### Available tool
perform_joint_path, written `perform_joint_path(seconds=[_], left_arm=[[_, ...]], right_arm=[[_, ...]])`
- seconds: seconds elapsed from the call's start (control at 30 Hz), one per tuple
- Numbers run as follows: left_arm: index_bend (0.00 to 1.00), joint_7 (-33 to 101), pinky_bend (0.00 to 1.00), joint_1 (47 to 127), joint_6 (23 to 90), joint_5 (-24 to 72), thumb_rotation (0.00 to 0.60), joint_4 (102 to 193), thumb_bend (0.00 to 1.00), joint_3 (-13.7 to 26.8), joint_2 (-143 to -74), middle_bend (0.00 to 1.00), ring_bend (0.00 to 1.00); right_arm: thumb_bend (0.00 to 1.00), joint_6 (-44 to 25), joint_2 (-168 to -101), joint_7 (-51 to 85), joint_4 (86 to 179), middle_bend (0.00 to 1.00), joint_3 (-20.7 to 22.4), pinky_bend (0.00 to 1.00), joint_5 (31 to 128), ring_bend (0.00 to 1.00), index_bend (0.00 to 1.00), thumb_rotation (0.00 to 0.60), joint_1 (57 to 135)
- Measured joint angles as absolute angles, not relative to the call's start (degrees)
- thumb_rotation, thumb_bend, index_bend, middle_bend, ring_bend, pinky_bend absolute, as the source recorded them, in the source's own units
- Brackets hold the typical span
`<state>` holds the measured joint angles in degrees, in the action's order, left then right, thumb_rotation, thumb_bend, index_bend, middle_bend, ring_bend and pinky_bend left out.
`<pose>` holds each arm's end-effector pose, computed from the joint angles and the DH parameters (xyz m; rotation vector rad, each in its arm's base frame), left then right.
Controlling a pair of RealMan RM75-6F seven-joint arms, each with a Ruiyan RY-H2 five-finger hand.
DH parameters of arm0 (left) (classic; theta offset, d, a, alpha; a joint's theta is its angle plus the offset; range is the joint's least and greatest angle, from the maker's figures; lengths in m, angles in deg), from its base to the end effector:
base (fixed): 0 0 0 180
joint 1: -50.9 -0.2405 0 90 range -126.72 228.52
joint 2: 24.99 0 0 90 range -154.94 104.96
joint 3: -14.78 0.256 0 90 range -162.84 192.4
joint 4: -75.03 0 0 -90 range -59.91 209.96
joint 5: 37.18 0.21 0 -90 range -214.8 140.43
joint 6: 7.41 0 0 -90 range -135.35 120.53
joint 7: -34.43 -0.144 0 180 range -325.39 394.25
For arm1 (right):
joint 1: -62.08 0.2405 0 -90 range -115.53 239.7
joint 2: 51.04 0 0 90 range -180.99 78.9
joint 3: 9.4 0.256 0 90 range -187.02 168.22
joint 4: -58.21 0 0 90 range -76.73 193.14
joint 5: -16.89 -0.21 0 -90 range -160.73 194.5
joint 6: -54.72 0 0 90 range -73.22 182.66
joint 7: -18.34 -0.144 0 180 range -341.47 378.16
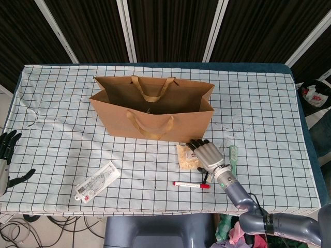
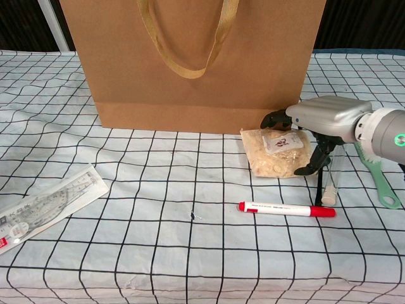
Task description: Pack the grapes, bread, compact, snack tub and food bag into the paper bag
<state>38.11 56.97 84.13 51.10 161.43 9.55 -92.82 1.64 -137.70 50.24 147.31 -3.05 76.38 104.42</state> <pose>-0.3064 0.1955 0.1663 -1.3291 -0.7786 -1.0602 -0.1592 -0.3227 -0.0232 1.9956 -0.8452 0.7215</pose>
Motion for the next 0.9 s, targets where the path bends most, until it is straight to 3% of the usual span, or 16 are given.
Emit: perform_joint_path(seconds=[0.33, 0.9], left_arm=[[0.07, 38.3, 0.05, 57.0, 83.9, 51.0, 0.600, 161.5, 0.05, 9.6, -92.8, 0.04, 0.00], [0.07, 38.4, 0.05, 57.0, 83.9, 50.8, 0.600, 161.5, 0.05, 9.4, -92.8, 0.04, 0.00]], right_arm=[[0.20, 2.6, -139.3, 49.7, 145.3, 0.20, -2.9, 0.23, 75.4, 0.22, 0.16, 0.600, 105.5], [0.44, 1.0, -140.5, 47.1, 143.9, 0.43, -3.2, 0.31, 78.7, 0.43, 0.38, 0.600, 105.5]])
